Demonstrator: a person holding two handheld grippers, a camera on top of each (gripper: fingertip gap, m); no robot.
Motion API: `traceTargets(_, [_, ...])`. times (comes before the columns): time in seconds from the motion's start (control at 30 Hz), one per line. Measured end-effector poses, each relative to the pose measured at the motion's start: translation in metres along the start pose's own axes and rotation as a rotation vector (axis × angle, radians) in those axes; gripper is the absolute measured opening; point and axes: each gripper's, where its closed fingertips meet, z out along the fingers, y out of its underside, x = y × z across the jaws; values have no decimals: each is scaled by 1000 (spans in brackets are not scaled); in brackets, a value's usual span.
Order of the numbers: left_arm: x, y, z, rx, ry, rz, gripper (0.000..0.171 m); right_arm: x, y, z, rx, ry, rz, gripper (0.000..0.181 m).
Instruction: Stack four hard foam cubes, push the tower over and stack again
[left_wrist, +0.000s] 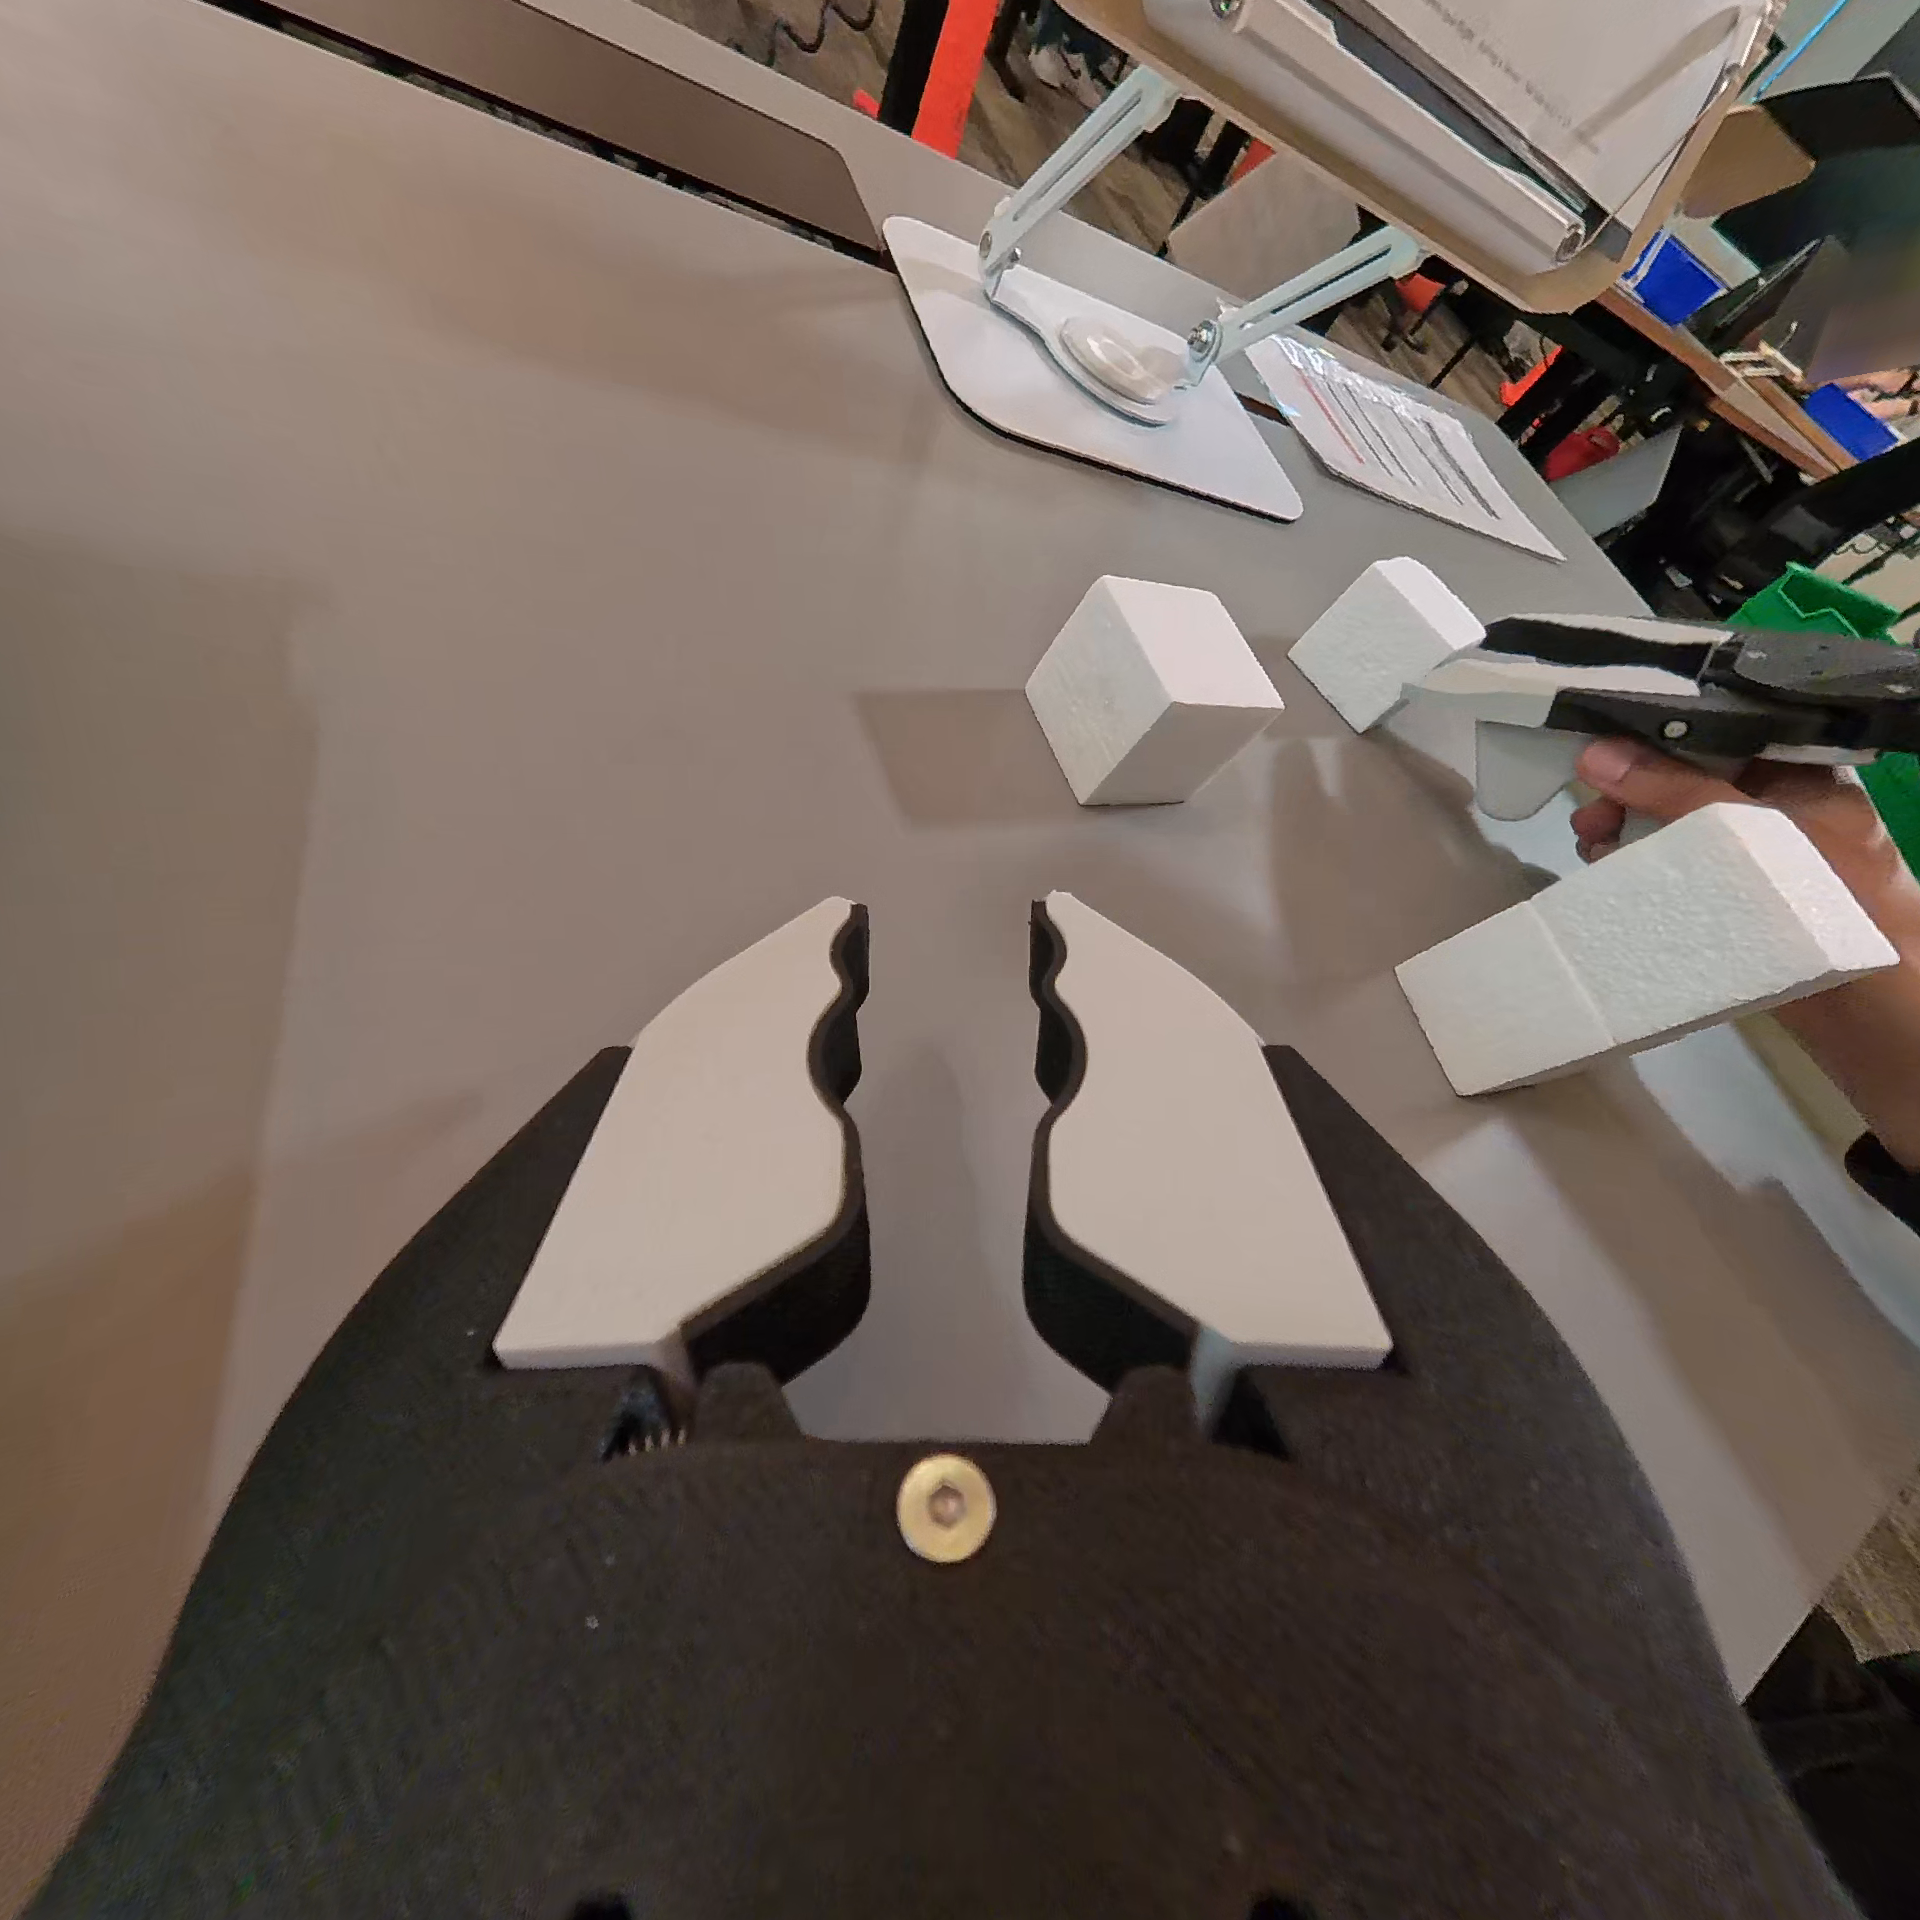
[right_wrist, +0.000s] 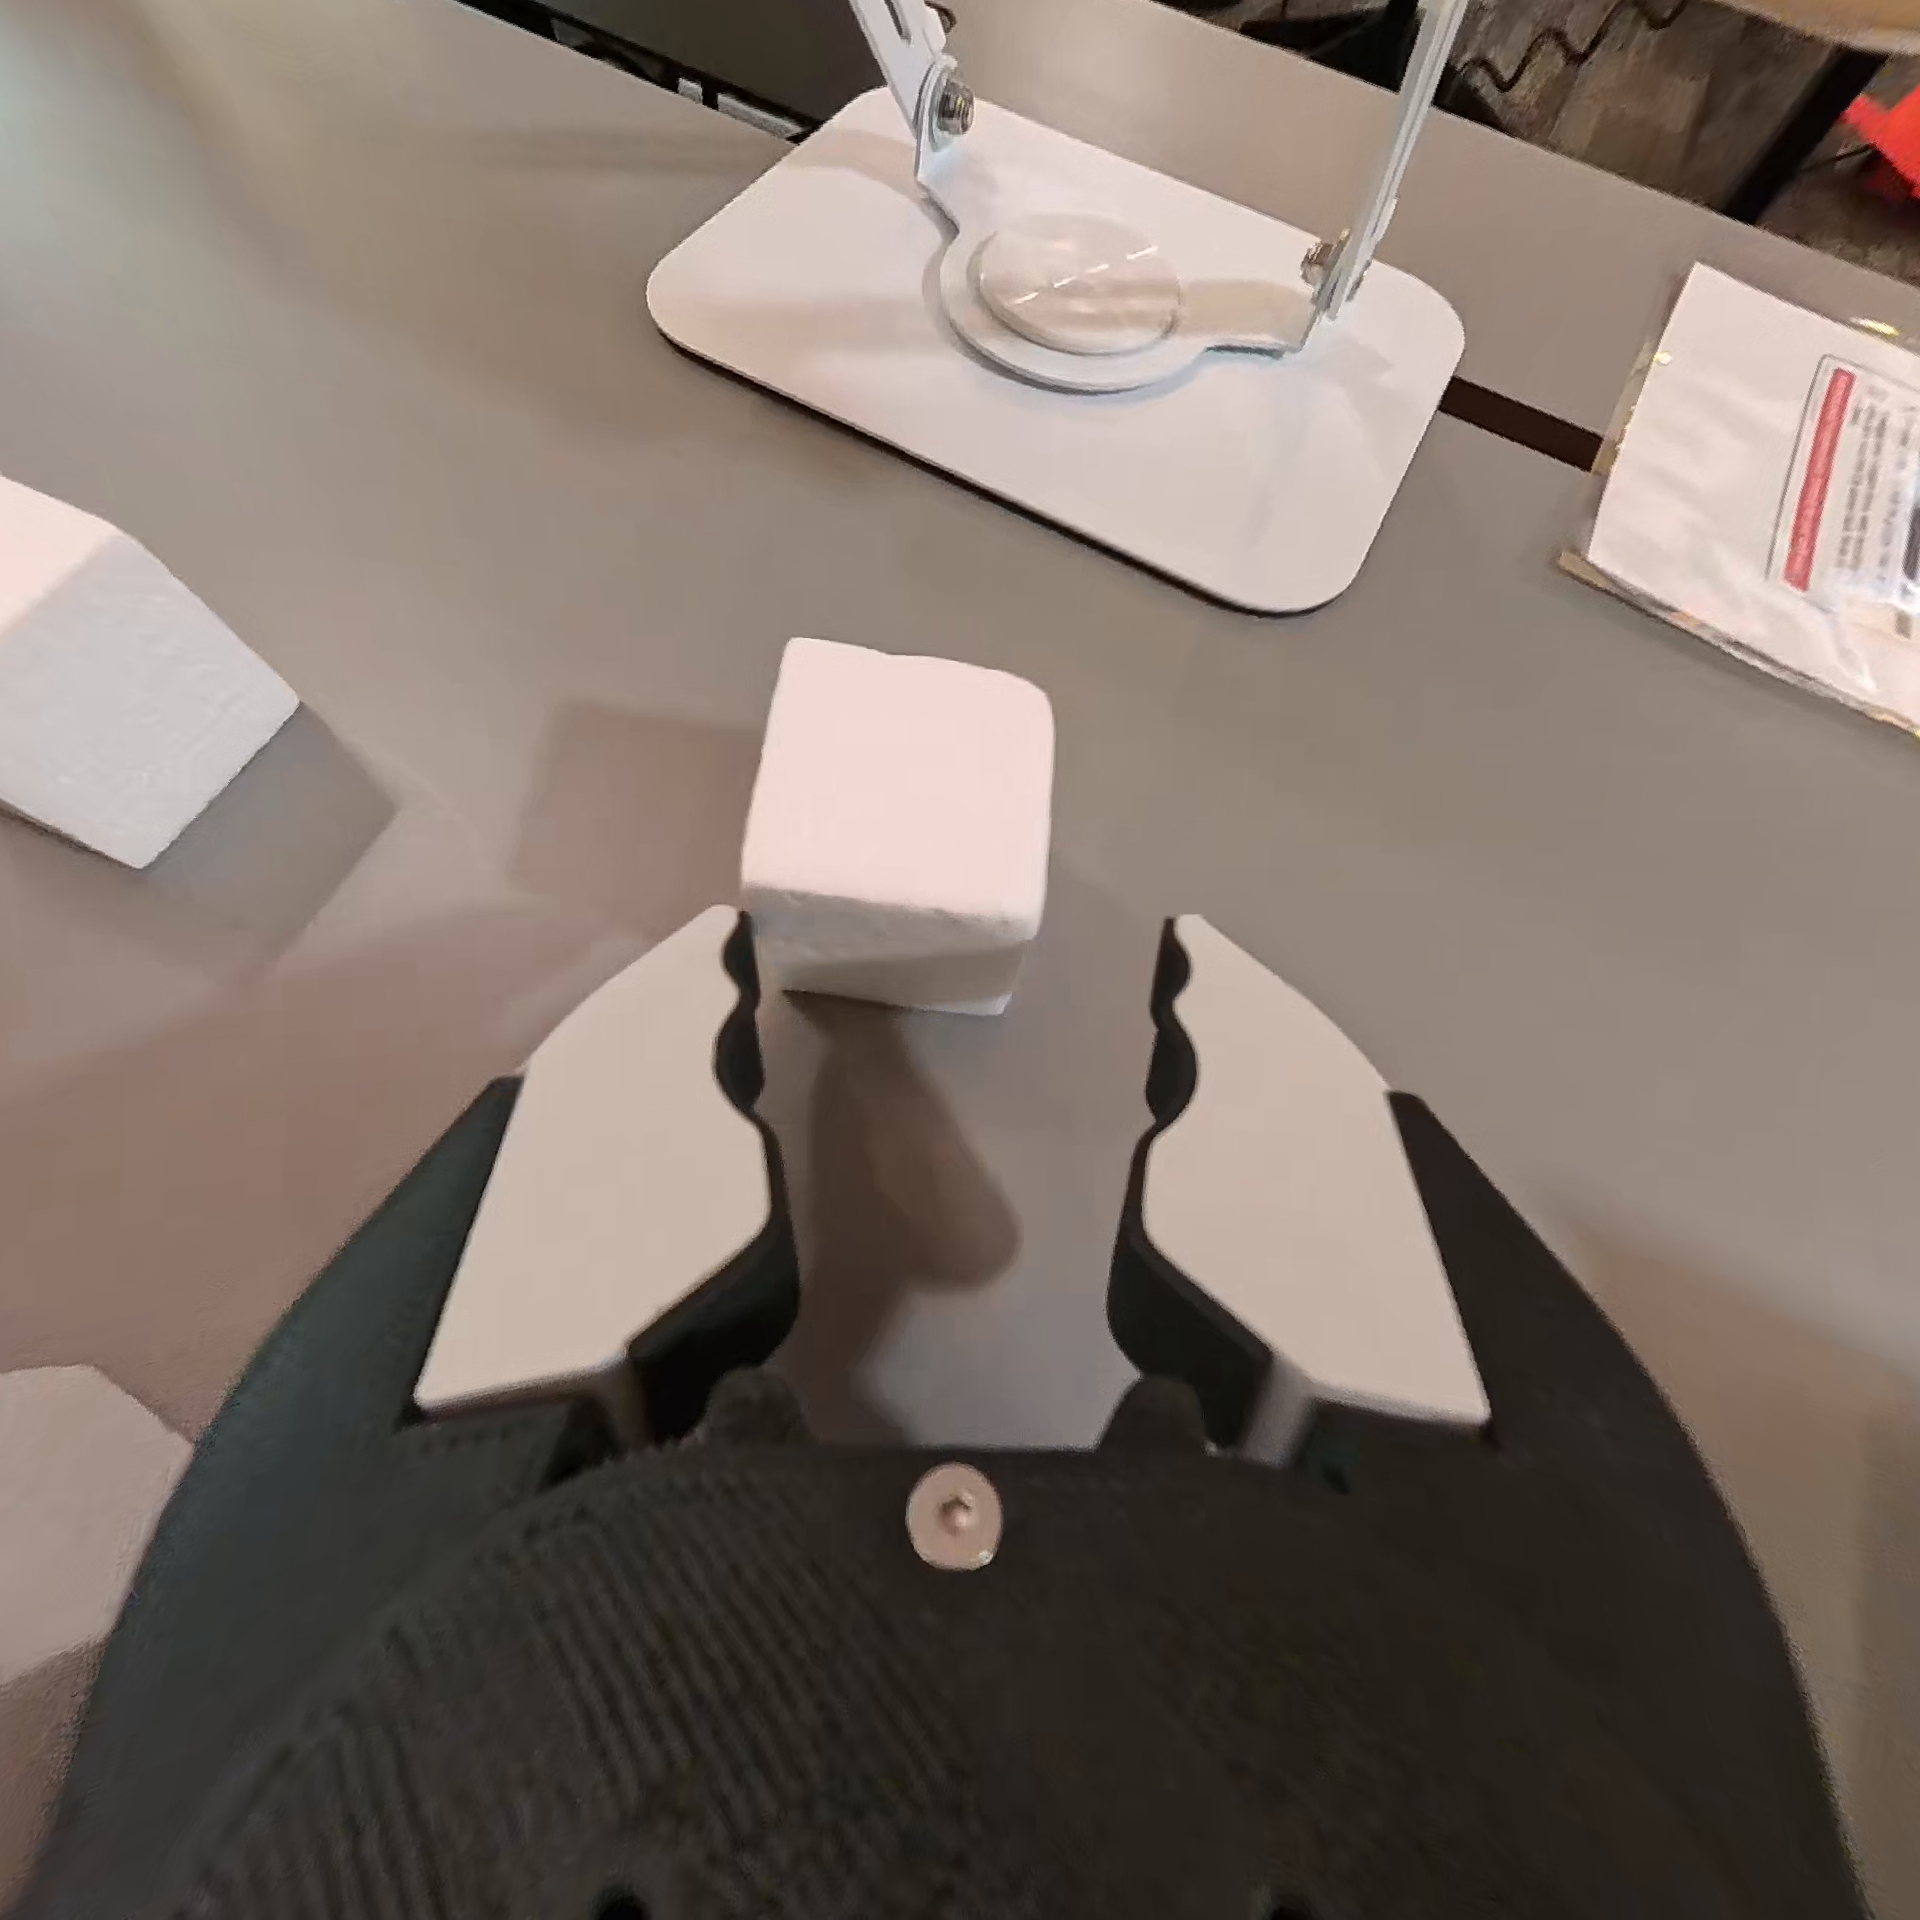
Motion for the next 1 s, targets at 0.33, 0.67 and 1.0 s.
traceTargets(0.33, [7,-1,8,-8,22,4,30,23,-16,-40,164,-95,0,34])
traceTargets(0.67, [7,4,10,-32,1,46,30,22,-7,-11,101,-198,-82,89])
traceTargets(1.0, [-19,2,-21,30,-70,-24,29,18,-10,12,42,-154,-201,62])
